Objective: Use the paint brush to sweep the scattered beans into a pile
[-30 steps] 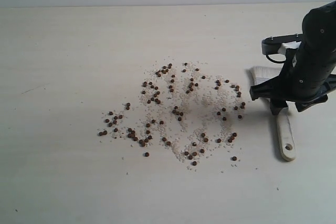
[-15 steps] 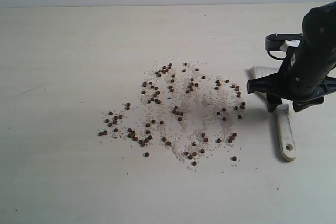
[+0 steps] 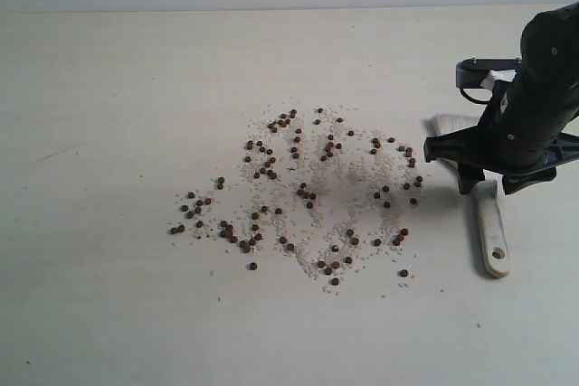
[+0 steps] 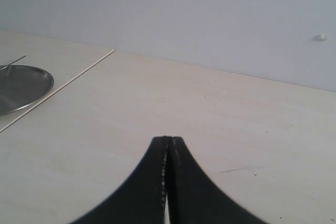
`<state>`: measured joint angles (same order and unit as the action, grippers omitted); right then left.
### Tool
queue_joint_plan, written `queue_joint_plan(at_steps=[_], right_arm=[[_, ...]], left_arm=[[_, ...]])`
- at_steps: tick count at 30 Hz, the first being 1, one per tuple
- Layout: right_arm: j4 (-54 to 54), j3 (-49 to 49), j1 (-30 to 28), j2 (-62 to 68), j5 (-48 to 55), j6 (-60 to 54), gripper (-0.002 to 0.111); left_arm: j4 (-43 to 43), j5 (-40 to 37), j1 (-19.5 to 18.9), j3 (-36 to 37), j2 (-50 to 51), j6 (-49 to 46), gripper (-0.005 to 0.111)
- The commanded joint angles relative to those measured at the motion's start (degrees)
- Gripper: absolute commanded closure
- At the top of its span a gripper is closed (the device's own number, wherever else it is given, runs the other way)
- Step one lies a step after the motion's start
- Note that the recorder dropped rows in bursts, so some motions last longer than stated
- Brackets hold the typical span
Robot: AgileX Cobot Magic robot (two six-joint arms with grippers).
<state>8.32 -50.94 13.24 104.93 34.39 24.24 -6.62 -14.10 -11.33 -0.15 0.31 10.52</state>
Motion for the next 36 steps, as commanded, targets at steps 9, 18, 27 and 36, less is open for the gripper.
queue_joint_plan(at_steps=[9,18,27,36], right_arm=[[-0.82,-0.23,0.12,1.52,-0.31,-0.53,0.057],[-0.07,-0.35,0.12,3.85,-0.28,-0.53,0.057],[0.16,-0.35,0.12,3.85,-0.09,-1.05,0.089],[2.95,-0.35,0.12,3.74,-0.95,-4.48,0.108]], left_arm=[[-0.04,-0.04,-0.05,0.15,-0.31,0.45,0.107],[-0.04,-0.04,-0.05,0.15,-0.31,0.45,0.107],[-0.04,-0.04,-0.05,0.15,-0.31,0.45,0.107],[-0.04,-0.04,-0.05,0.15,-0.31,0.45,0.107]])
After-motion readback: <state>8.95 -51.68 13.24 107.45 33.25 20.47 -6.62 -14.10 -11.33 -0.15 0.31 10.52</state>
